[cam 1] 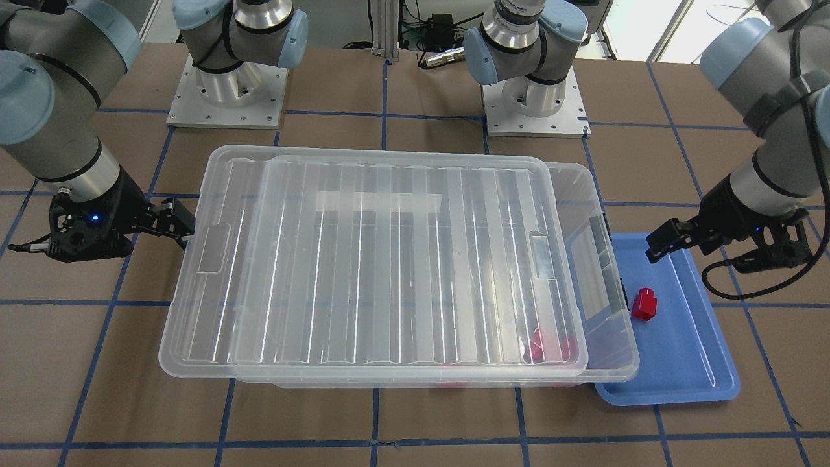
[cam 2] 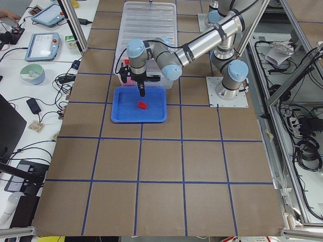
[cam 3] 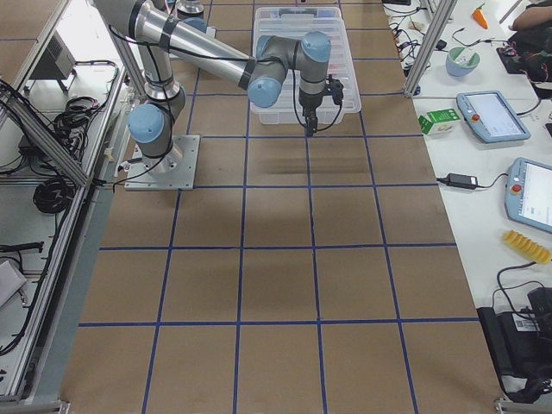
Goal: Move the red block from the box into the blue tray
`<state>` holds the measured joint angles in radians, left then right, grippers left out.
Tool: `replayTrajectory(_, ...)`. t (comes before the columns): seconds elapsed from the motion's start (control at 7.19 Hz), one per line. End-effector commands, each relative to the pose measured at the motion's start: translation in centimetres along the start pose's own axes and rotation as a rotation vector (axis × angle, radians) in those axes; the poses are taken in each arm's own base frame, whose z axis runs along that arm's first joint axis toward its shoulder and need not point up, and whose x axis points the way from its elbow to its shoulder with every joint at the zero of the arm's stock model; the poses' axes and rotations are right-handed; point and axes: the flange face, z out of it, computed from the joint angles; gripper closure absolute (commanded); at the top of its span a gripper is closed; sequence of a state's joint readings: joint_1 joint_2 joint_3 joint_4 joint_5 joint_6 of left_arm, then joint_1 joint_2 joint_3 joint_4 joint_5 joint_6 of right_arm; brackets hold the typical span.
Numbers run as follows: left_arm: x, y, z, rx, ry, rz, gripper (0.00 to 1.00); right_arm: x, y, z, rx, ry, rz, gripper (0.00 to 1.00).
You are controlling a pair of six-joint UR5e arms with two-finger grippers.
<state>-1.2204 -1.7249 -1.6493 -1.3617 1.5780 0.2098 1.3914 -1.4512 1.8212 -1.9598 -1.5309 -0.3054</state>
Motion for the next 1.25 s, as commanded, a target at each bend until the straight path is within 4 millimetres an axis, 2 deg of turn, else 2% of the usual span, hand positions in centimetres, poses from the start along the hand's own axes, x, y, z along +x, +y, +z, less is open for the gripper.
replayTrajectory(0.0,6.5,2.9,-3.9,0.02,-0.033,0.107,0.0,-3.5,-0.1,0.0,0.002,-0.001,-0.011,0.0)
replayTrajectory(0.14,9.7,4.4,-4.6,0.025,-0.032,0.165,0.0,-4.2,-0.2,0.1,0.006,0.0,-0.006,0.0)
replayTrajectory(0.42,16.9,7.1,-5.3,0.043,-0.034,0.186,0.0,-4.1,-0.7,-0.3,0.018,0.006,-0.013,0.0)
replayTrajectory(0.56,19.9,8.7,-6.0,0.062,-0.036,0.163,0.0,-3.8,-1.5,-2.5,0.06,0.016,-0.019,0.0)
replayTrajectory(0.7,20.1,9.2,-7.0,0.057,-0.047,0.158,0.0,-4.1,-1.8,-6.5,0.097,0.026,-0.014,0.0)
replayTrajectory(0.83,19.9,9.6,-7.2,0.01,-0.051,0.151,0.0,-5.5,-0.2,-11.2,0.115,0.028,-0.022,0.0)
replayTrajectory(1.11,18.8,9.2,-7.8,0.015,-0.033,0.124,0.0,-10.7,3.2,-17.5,0.118,0.034,0.007,0.0)
